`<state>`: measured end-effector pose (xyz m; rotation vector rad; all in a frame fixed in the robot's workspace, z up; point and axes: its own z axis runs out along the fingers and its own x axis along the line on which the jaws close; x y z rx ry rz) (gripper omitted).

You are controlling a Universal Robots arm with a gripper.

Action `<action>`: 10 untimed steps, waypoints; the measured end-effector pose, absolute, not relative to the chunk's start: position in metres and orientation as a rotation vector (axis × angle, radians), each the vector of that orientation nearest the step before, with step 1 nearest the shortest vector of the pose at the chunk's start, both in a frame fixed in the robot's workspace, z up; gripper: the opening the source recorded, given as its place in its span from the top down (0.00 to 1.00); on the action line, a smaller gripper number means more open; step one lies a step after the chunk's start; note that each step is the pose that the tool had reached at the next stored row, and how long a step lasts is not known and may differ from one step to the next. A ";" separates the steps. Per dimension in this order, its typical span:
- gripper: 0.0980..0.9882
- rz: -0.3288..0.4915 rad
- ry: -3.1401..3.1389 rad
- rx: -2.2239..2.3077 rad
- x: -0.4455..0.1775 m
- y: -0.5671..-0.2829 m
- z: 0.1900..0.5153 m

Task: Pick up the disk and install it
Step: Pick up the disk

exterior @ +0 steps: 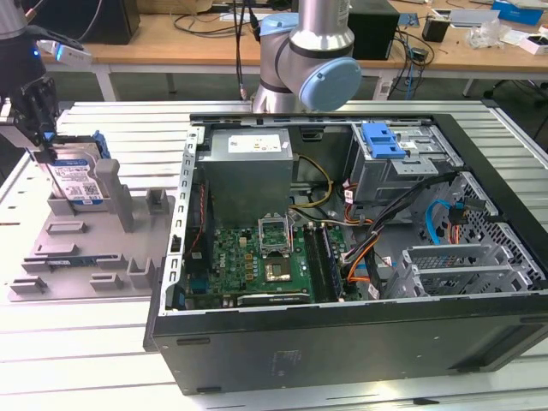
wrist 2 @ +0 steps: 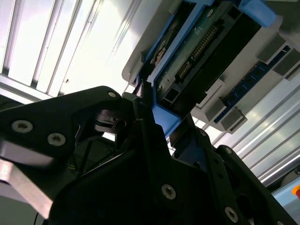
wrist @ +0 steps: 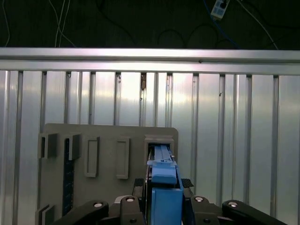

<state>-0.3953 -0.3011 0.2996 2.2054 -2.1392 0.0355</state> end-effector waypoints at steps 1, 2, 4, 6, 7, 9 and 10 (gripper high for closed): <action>0.67 0.036 -2.139 2.205 -0.395 -0.301 0.300; 0.67 0.036 -2.139 2.205 -0.395 -0.301 0.300; 0.67 0.036 -2.139 2.205 -0.395 -0.301 0.300; 0.67 0.036 -2.139 2.205 -0.395 -0.301 0.299; 0.67 0.036 -2.139 2.205 -0.395 -0.301 0.299; 0.67 0.036 -2.140 2.206 -0.395 -0.301 0.299; 0.67 0.036 -2.140 2.206 -0.396 -0.301 0.299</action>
